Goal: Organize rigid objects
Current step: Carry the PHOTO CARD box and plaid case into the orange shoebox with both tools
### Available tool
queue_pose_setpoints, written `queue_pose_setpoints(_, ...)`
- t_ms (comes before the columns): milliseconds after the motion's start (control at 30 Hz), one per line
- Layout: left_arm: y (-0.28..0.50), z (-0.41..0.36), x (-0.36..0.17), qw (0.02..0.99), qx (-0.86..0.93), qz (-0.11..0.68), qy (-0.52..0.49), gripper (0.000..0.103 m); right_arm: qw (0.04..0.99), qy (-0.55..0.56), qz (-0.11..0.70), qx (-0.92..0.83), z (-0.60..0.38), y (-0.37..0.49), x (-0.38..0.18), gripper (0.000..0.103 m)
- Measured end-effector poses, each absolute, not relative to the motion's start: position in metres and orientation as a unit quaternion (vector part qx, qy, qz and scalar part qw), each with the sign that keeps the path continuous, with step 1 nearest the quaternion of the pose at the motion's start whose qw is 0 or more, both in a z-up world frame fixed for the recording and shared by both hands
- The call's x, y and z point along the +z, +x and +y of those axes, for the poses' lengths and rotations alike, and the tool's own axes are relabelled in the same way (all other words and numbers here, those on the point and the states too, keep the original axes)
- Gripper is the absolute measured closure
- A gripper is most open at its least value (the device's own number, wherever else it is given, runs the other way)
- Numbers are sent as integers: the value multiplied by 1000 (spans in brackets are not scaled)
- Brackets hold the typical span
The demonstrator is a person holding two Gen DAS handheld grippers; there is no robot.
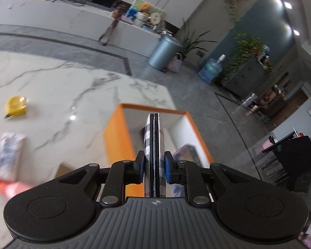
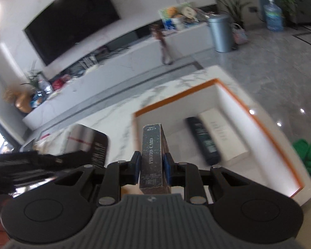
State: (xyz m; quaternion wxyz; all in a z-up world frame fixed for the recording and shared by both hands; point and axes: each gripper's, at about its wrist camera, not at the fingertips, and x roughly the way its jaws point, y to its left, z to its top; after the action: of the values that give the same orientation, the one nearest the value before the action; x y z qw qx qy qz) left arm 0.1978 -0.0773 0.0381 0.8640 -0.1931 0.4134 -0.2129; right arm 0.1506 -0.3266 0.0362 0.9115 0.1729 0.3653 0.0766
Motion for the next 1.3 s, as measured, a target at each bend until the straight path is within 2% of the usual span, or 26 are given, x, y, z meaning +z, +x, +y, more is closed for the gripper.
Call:
queue_pose_setpoints(367,271,-141,-2,862,-189,452,-132,82,863,203,455,83,-350,259,-34,79)
queue_pose_setpoints(900,306,-150,-25,875,-157,453,-68,82,838,209,486,134,-345,328,-90,79)
queue_pose_setpoints(1067,309,-152,-29,876,-154,453,-55,82,842,175,490,142,-345,333,-90,78)
queue_pose_setpoints(1167,308,-152,-28,876,-156,453,-52,82,856,109,484,147,-333,331,-84,72)
queue_pose_setpoints(1300,308,-151,-28,876,-159,453,-49,82,866,52,472,153,-328,326,-74,71)
